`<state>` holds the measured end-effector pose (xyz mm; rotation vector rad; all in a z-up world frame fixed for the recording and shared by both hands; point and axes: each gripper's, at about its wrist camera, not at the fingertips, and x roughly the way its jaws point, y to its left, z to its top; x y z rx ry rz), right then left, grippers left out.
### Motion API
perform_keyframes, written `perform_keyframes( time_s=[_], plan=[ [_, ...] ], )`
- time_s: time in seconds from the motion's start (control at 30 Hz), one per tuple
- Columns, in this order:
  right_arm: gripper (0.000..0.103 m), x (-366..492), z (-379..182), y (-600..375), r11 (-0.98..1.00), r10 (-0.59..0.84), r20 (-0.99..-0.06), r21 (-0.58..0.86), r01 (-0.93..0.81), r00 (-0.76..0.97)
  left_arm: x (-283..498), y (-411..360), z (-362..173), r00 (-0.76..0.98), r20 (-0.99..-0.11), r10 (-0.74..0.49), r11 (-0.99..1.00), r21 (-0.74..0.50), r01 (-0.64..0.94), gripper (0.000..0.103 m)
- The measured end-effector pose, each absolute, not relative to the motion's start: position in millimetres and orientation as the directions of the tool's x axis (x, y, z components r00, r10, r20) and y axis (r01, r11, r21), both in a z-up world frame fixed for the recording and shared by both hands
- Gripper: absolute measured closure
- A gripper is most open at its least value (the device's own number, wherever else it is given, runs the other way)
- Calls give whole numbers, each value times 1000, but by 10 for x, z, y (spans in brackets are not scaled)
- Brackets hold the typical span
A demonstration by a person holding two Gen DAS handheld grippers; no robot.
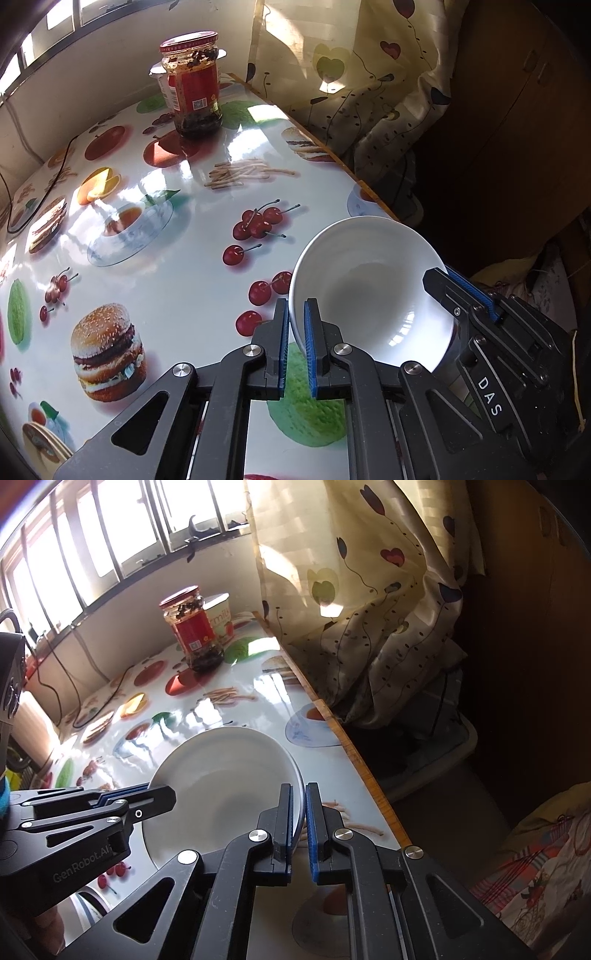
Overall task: Organize plates and bowls
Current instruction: 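Close the left gripper on a white bowl rim while the right gripper grips another bowl, then lift the bowl in the left gripper while the right gripper lifts and carries its bowl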
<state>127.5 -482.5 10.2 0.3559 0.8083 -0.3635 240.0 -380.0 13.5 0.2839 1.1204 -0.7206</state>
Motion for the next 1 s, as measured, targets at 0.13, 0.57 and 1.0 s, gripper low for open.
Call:
perform_keyframes(
  time_s=[0.13,0.57,1.0],
  plan=[
    [95,1259,109,-4827,878,-176,-748,175,446,640,2396,-3767,150,248,-889,-386,746,-142,651,95],
    [95,1152,288,-4719,880,-174,-721,192,435,671,2321,-3604,326,273,-863,-424,752,-168,638,95],
    [95,974,536,-4496,886,-173,-681,208,415,712,2181,-3330,517,300,-837,-458,755,-187,629,95]
  ],
)
